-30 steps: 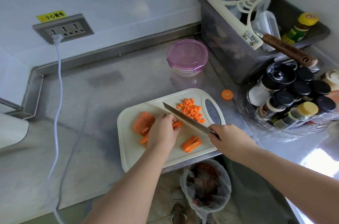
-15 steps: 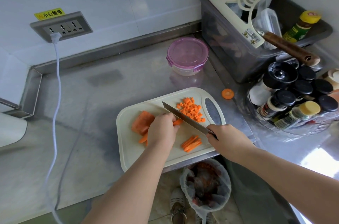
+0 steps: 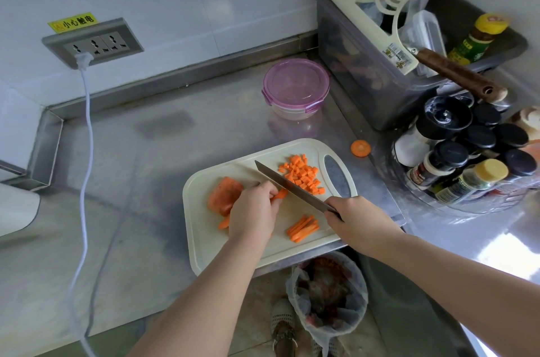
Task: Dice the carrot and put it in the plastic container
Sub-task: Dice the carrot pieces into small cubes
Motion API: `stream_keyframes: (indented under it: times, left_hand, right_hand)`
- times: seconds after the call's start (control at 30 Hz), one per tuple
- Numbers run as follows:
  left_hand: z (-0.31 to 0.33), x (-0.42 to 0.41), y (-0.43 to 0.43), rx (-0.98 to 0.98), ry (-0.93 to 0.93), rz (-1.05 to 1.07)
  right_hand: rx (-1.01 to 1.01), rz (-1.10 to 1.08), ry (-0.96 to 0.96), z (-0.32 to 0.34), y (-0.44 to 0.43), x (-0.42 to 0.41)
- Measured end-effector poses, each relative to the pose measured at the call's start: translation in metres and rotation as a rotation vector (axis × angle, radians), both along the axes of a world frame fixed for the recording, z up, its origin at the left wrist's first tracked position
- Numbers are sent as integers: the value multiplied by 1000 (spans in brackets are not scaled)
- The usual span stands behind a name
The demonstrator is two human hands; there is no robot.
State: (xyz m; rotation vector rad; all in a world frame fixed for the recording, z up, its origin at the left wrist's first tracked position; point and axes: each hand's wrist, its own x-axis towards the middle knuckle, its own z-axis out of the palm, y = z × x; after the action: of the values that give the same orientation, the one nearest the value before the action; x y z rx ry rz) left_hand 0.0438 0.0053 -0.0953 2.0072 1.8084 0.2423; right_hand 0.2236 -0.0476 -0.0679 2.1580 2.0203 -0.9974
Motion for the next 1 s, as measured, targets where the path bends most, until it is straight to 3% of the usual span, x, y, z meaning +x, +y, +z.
stream_keyframes:
  times: [1.0]
  left_hand:
    - [-9,6,-4,75,-105,88]
  right_hand:
    - [90,109,-88,7,-13,-1]
